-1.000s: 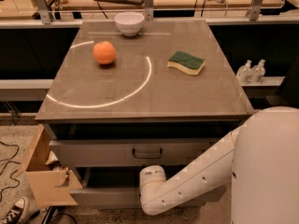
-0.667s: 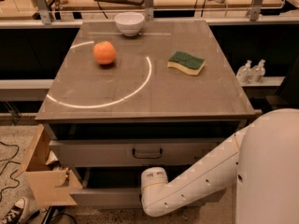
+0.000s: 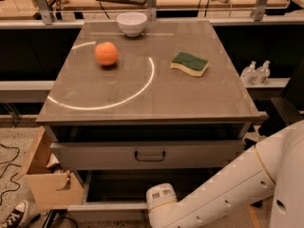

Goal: Open middle drawer

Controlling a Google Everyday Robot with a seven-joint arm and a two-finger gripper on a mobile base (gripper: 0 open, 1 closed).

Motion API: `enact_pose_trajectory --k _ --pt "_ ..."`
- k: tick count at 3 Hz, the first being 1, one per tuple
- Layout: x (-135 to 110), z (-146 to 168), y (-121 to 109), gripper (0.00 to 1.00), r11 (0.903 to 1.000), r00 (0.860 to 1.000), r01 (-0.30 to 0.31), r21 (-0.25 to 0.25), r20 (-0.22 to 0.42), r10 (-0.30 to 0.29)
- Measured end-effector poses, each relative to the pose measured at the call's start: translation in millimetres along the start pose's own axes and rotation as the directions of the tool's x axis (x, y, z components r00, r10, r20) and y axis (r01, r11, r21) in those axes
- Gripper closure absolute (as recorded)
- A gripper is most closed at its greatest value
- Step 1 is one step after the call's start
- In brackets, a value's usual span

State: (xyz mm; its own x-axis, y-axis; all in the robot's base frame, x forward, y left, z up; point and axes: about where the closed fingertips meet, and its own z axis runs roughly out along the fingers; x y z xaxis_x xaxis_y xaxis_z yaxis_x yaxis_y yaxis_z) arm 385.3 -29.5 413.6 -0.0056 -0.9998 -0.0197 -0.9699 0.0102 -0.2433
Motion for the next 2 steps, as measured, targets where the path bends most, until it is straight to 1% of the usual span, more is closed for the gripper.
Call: enact_pose_trajectory --k 1,2 --pt "0.0 -0.1 0.2 1.0 1.0 1.0 0.0 0.0 0.0 0.0" --pt "-2.1 -8.1 7.3 1.0 0.9999 1.0 -0.008 0.008 0.0 0.008"
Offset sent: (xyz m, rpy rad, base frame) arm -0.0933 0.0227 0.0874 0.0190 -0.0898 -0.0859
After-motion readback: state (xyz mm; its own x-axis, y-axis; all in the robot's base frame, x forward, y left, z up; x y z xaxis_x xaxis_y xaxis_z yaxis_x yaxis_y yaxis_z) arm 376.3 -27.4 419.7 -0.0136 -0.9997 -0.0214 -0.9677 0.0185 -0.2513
